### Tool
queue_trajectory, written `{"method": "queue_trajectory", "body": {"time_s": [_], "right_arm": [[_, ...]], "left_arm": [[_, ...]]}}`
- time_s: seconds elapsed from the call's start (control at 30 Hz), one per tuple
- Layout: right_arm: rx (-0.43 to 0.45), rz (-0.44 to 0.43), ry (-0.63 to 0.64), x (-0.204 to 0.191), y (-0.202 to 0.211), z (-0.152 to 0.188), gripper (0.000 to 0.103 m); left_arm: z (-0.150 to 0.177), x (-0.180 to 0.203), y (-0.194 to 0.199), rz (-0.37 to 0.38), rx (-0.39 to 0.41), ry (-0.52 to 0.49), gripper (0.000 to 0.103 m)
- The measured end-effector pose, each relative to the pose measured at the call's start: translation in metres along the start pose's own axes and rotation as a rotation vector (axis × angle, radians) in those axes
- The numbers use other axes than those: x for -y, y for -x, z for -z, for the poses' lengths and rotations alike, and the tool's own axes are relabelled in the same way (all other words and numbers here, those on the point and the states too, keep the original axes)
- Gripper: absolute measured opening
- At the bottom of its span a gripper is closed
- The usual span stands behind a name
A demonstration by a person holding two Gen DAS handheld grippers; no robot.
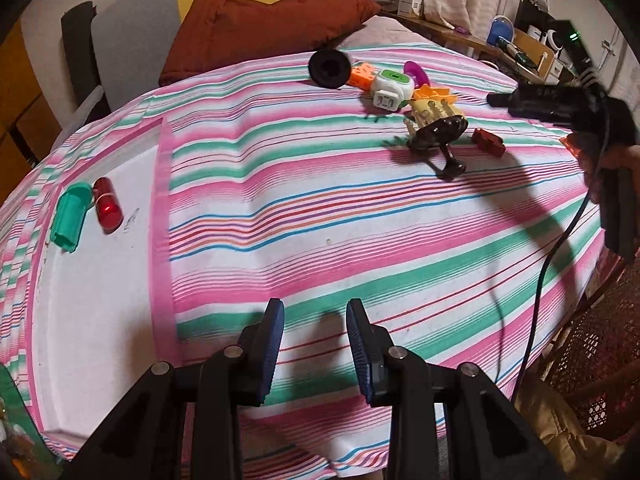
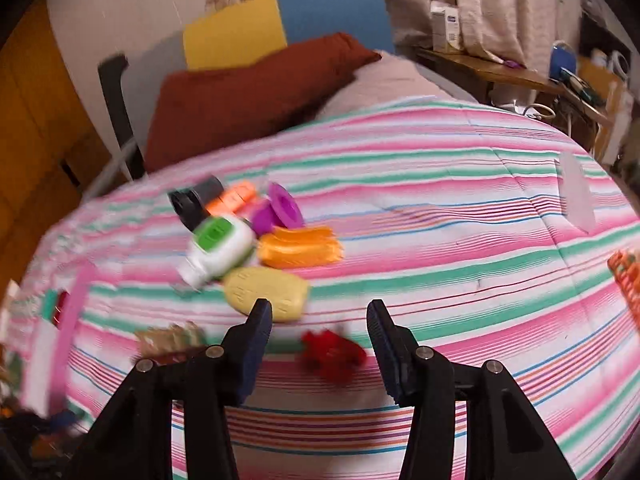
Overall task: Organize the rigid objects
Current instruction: 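Move both tools back over the toy pile, then grasp the brown peg brush with the left tool while the right tool grasps the red puzzle piece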
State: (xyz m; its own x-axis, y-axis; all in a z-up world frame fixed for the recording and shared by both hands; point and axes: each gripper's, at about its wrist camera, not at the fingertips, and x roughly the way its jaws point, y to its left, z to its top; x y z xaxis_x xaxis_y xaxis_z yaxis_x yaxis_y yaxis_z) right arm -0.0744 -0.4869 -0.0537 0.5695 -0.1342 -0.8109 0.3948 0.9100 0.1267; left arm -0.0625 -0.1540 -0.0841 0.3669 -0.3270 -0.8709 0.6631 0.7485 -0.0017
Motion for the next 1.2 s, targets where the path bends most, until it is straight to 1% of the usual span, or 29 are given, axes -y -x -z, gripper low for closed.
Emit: {"method": "queue_trajectory", "body": {"time_s": [0.03, 0.1, 0.13, 0.17, 0.23, 0.4, 0.47, 0.53, 0.6, 0.7, 0.83, 0.93, 1.07, 1.1, 1.13, 1.17, 1.2], "right_arm": [[-0.015, -0.006, 0.001, -0.001, -0.004, 0.001, 0.050], [-0.069, -0.050, -0.010, 0.001, -0.016, 0.002, 0.050], [-0.096, -0.056, -0.010, -0.001, -0.022, 0.003, 0.050], [-0.109, -0.041, 0.004, -0.005, -0.027, 0.005, 0.051], [-0.097, -0.008, 0.050, -0.010, -0.027, 0.005, 0.050], [-0.091, 0.037, 0.093, -0.017, -0.029, 0.007, 0.049], [-0.088, 0.060, 0.100, -0.019, -0.029, 0.007, 0.050], [-0.089, 0.058, 0.092, -0.018, -0.029, 0.007, 0.050], [-0.099, 0.065, 0.084, -0.016, -0.034, 0.003, 0.049], [-0.165, 0.085, 0.051, -0.008, -0.042, 0.006, 0.048], [-0.166, 0.057, 0.015, -0.002, -0.041, 0.004, 0.047], [-0.174, 0.069, 0.035, -0.005, -0.043, 0.005, 0.047], [-0.179, 0.051, 0.022, -0.005, -0.042, 0.005, 0.047], [-0.180, 0.050, 0.021, -0.004, -0.042, 0.004, 0.047], [-0.178, 0.051, 0.021, -0.005, -0.042, 0.004, 0.047], [-0.177, 0.053, 0.018, -0.004, -0.041, 0.003, 0.047], [-0.176, 0.053, 0.013, -0.003, -0.040, 0.003, 0.047]], "left_arm": [[-0.001, 0.001, 0.000, 0.002, 0.002, -0.004, 0.032], [-0.004, 0.006, 0.000, 0.015, 0.009, -0.012, 0.032], [-0.005, 0.008, 0.001, 0.019, 0.011, -0.014, 0.032], [-0.008, 0.010, 0.001, 0.027, 0.013, -0.018, 0.032], [-0.012, 0.015, 0.001, 0.043, 0.016, -0.023, 0.032], [-0.029, 0.034, 0.000, 0.079, 0.036, -0.057, 0.033], [-0.038, 0.043, -0.001, 0.109, 0.048, -0.060, 0.036], [-0.045, 0.050, -0.002, 0.130, 0.060, -0.057, 0.039], [-0.054, 0.061, -0.005, 0.149, 0.070, -0.058, 0.040], [-0.066, 0.078, -0.014, 0.155, 0.078, -0.083, 0.041], [-0.081, 0.094, -0.032, 0.184, 0.065, -0.081, 0.041], [-0.090, 0.102, -0.046, 0.185, 0.052, -0.072, 0.041], [-0.100, 0.113, -0.067, 0.207, 0.031, -0.050, 0.041], [-0.100, 0.114, -0.069, 0.199, 0.036, -0.052, 0.041], [-0.101, 0.117, -0.071, 0.192, 0.059, -0.062, 0.041], [-0.101, 0.117, -0.071, 0.203, 0.078, -0.071, 0.041], [-0.102, 0.117, -0.072, 0.215, 0.084, -0.075, 0.038]]}}
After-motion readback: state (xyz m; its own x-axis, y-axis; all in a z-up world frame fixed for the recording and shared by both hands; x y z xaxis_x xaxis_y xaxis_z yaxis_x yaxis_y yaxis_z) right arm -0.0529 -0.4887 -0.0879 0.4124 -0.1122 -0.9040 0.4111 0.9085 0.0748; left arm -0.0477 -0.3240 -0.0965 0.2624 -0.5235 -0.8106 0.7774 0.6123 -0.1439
